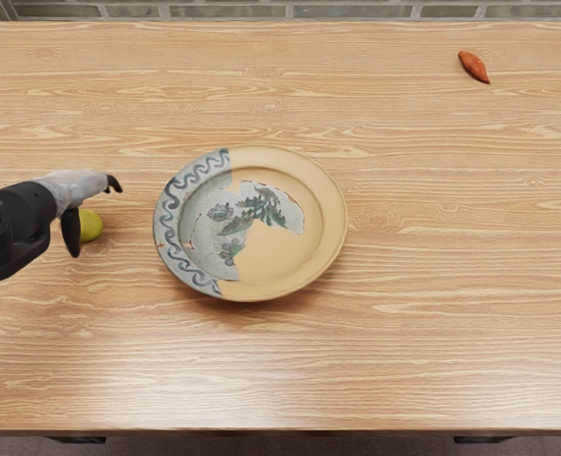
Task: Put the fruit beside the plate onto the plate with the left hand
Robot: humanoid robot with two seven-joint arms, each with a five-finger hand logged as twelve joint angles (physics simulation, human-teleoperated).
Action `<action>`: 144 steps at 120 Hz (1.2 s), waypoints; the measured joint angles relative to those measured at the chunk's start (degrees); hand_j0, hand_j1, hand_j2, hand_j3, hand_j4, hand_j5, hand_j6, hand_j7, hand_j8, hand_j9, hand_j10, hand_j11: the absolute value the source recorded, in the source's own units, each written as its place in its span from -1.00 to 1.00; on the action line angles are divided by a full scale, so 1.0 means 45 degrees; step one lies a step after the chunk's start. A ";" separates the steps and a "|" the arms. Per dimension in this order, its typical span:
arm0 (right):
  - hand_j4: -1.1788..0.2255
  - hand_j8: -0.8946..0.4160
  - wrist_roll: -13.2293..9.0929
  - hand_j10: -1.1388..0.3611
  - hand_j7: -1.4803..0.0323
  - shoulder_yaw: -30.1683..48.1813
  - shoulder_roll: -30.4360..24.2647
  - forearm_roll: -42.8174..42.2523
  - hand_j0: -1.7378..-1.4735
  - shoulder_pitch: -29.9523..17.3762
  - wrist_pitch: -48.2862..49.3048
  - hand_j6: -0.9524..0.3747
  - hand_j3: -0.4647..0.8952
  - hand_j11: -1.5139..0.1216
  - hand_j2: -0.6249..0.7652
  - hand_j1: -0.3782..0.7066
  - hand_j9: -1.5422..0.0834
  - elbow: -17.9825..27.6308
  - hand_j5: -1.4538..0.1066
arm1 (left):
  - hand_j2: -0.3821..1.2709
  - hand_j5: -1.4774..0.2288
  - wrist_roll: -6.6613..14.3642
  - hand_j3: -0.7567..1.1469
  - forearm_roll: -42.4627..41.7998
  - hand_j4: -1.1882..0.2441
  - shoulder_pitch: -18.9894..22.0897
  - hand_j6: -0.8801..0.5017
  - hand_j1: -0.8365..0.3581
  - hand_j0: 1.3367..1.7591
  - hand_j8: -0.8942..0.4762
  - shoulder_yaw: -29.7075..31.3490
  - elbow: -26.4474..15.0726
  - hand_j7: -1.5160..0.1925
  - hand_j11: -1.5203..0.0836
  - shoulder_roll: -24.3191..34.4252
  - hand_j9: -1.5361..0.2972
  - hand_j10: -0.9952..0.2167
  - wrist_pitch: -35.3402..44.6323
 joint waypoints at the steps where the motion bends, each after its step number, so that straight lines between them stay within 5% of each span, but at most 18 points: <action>1: 0.68 0.36 0.0000 0.52 0.96 0.0001 0.0000 0.0000 -0.40 -0.0001 0.0000 0.43 -0.32 0.85 -0.10 -0.95 0.90 0.0000 0.86 | -0.48 0.37 0.0000 -0.20 0.0023 0.32 0.0074 -0.08 0.51 0.52 -0.05 0.0011 0.0020 0.41 0.51 -0.0012 0.34 0.24 0.0039; 98: 0.68 0.37 0.0000 0.52 0.96 0.0001 0.0000 0.0000 -0.40 -0.0009 0.0004 0.43 -0.32 0.85 -0.10 -0.95 0.90 0.0000 0.86 | -0.43 0.13 0.0000 -0.21 0.0744 0.10 0.0807 -0.30 0.20 0.53 -0.28 0.0610 0.1132 0.18 0.26 -0.0707 0.12 -0.01 0.1806; 115: 0.68 0.37 0.0000 0.52 0.96 0.0006 0.0000 0.0000 -0.40 -0.0009 0.0002 0.44 -0.32 0.85 -0.10 -0.95 0.90 0.0000 0.86 | -0.59 0.07 -0.0004 0.23 0.0742 0.04 0.0828 -0.37 0.09 0.41 -0.34 0.0868 0.1058 0.12 0.19 -0.0607 0.06 -0.09 0.2155; 144: 0.68 0.37 0.0000 0.52 0.96 0.0008 0.0000 0.0000 -0.40 -0.0008 0.0002 0.43 -0.32 0.85 -0.10 -0.95 0.90 0.0000 0.86 | -0.41 -0.10 0.0047 0.25 0.0761 -0.11 0.0808 -0.36 -0.07 0.56 -0.36 0.0963 0.0907 0.04 0.02 -0.0594 -0.10 -0.27 0.2182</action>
